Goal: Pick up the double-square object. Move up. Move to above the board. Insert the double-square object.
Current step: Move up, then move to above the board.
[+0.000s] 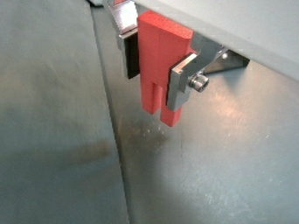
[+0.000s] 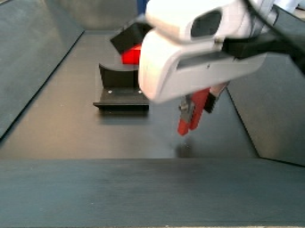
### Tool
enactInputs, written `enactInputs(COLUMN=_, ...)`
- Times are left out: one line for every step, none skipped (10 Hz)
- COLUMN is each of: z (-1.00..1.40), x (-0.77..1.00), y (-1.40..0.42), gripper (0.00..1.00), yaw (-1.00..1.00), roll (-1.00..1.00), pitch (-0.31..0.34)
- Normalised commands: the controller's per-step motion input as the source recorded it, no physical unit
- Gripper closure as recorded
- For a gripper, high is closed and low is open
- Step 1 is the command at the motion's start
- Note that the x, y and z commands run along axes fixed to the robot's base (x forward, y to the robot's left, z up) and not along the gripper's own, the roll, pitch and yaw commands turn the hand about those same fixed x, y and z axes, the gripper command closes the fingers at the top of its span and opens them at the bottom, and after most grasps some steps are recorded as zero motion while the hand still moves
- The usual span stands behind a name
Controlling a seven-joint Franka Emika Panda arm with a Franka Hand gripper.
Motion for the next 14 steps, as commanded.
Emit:
enactInputs(z=0.49, x=-0.03, y=0.01, gripper=1.00, yaw=-0.03, roll=0.06, pitch=0.059)
enactInputs(z=0.32, x=-0.03, y=0.00, gripper=1.00, yaw=-0.01, roll=0.08, pitch=0.083)
enactInputs(z=1.00, x=-0.12, y=-0.02, gripper=1.00, yaw=0.07, roll=0.38, pitch=-0.380)
enactInputs(z=1.00, x=-0.13, y=-0.03, gripper=1.00, yaw=0.07, roll=0.38, pitch=-0.349)
enactInputs(z=1.00, x=-0.13, y=-0.03, gripper=1.00, yaw=0.07, roll=0.37, pitch=-0.313)
enactInputs(z=1.00, x=-0.13, y=-0.04, gripper=1.00, yaw=0.05, roll=0.31, pitch=-0.210)
enactInputs(z=1.00, x=-0.12, y=-0.04, gripper=1.00, yaw=0.04, roll=0.26, pitch=-0.104)
enactInputs(z=1.00, x=-0.12, y=-0.04, gripper=1.00, yaw=0.04, roll=0.22, pitch=-0.046)
enactInputs(z=1.00, x=-0.12, y=-0.04, gripper=1.00, yaw=0.04, roll=0.19, pitch=0.006)
enactInputs(z=1.00, x=-0.12, y=-0.04, gripper=1.00, yaw=0.04, roll=0.16, pitch=0.048)
enactInputs(z=1.00, x=-0.11, y=-0.04, gripper=1.00, yaw=0.04, roll=0.15, pitch=0.075)
enactInputs(z=1.00, x=-0.10, y=-0.04, gripper=1.00, yaw=0.05, roll=0.14, pitch=0.082)
enactInputs(z=1.00, x=-0.10, y=-0.03, gripper=1.00, yaw=0.05, roll=0.13, pitch=0.084)
enactInputs(z=1.00, x=-0.09, y=-0.03, gripper=1.00, yaw=0.05, roll=0.13, pitch=0.088)
